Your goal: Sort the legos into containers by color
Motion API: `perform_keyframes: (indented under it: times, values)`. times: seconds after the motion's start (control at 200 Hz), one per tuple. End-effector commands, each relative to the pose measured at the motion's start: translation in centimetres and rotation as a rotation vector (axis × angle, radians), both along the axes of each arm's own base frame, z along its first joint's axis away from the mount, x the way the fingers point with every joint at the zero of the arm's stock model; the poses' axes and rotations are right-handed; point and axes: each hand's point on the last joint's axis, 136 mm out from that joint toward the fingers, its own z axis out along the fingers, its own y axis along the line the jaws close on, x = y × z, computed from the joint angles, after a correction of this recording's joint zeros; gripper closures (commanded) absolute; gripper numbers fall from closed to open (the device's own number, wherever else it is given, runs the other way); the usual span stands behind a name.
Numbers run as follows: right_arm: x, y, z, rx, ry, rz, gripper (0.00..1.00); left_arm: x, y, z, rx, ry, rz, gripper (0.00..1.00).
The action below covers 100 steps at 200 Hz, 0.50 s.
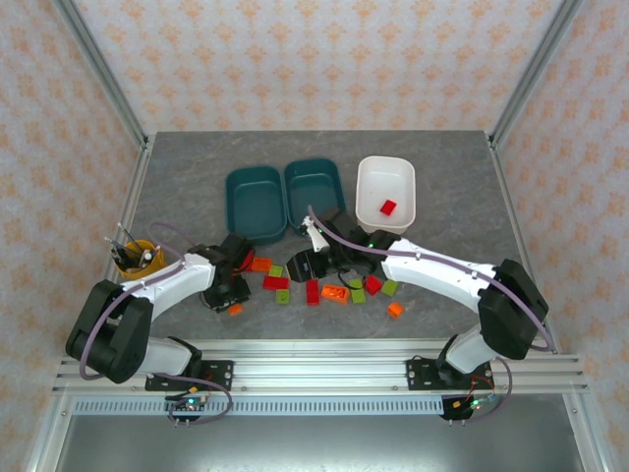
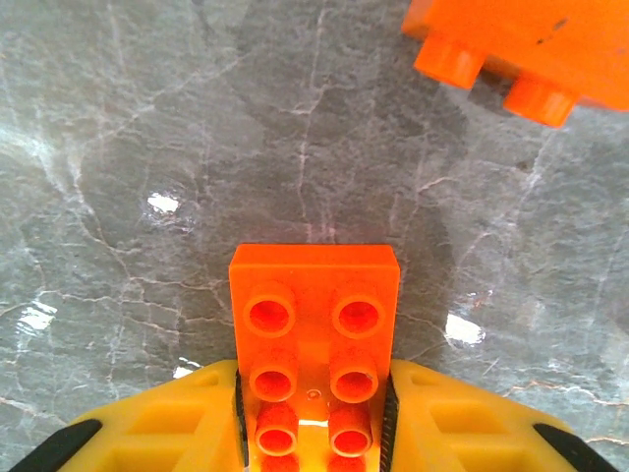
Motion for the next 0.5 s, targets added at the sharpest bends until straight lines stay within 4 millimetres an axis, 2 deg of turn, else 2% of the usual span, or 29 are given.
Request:
perform_keyframes:
  times: [0.0, 0.19, 0.285, 0.39, 0.495]
  values:
    - [0.4, 0.8, 1.2, 0.026, -0.013, -0.001, 0.37, 1.1, -0.2, -0.8, -0.004, -0.047, -0.014, 0.67]
    - [0.5, 1.1, 1.4, 0.030, -0.016, 0.002, 0.37, 1.1, 0.1, 0.1, 0.005, -0.062, -0.012, 0.67]
    - [0.7, 1.2, 1.8, 0.033, -0.026, 0.001, 0.37, 1.1, 0.4, 1.4, 0.018, -0.072, -0.009, 0.68]
    - [1.3, 1.1, 3.1, 0.038, -0.057, -0.014, 0.37, 1.7, 0.7, 4.5, 0.036, -0.101, -0.011, 0.69]
    - [2.9, 1.1, 5.6, 0.092, -0.081, -0.067, 0.37, 3.7, 0.1, 8.4, 0.034, -0.157, -0.037, 0.68]
